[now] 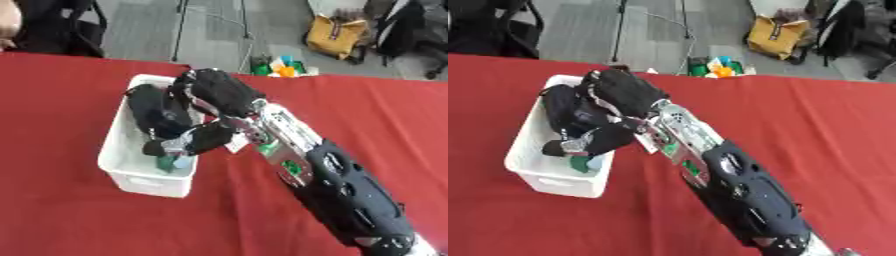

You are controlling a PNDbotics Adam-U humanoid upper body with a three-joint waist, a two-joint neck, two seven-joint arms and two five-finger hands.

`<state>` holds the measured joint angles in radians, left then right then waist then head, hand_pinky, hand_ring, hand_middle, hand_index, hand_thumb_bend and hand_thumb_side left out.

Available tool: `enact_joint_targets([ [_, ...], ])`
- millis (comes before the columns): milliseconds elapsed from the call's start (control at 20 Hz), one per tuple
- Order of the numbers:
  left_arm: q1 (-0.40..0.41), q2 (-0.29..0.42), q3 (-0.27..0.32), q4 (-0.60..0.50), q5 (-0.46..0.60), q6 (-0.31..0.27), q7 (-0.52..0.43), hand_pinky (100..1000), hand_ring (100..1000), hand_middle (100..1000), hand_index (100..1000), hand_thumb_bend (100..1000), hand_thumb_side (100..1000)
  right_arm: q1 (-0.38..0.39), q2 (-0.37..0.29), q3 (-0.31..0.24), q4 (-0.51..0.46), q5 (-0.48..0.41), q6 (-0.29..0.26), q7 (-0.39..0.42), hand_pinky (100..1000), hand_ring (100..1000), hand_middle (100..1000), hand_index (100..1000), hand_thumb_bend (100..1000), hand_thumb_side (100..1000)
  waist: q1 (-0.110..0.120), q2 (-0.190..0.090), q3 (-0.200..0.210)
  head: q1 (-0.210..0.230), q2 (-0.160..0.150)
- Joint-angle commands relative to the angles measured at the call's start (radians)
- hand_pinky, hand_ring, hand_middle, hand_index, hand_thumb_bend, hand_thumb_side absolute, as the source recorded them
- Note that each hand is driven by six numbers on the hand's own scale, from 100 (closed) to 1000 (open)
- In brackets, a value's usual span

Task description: Pick up objects on the table and place them in the box.

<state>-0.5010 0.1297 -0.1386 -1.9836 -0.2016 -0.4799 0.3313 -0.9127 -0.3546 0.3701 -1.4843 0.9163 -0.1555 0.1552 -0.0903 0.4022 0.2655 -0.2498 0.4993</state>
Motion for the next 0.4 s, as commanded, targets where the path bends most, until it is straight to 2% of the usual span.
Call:
enact_joint_targets([
  [50,-0.012,0.001,-0.002,-0.016,0.002,-0.006,0.005,227,605,720,783,100,1000,-0.009,-0.007,-0.016,-0.047,-0.035,0.002,-0.015,400,543,415,655,739,1000,0.01,-0.02,-0.004,0.003,0.002],
  [200,-0.011,0.004,0.004,-0.016,0.002,-0.013,0.021,245,604,721,785,100,1000,0.0,-0.016,-0.04,-0.101,-0.086,0.02,-0.042,420,561,429,660,694,1000,0.015,-0.026,-0.014,0.011,0.009],
  [350,0.0,0.012,0.014,-0.016,-0.001,-0.019,0.051,255,607,731,790,100,1000,0.024,-0.04,-0.081,-0.212,-0.186,0.052,-0.091,430,571,445,668,649,1000,0.026,-0.039,-0.035,0.032,0.023],
  [400,0.006,0.015,0.018,-0.016,-0.004,-0.019,0.063,267,628,751,800,100,1000,0.035,-0.045,-0.099,-0.261,-0.227,0.067,-0.113,461,593,469,682,602,1000,0.031,-0.046,-0.044,0.044,0.032],
])
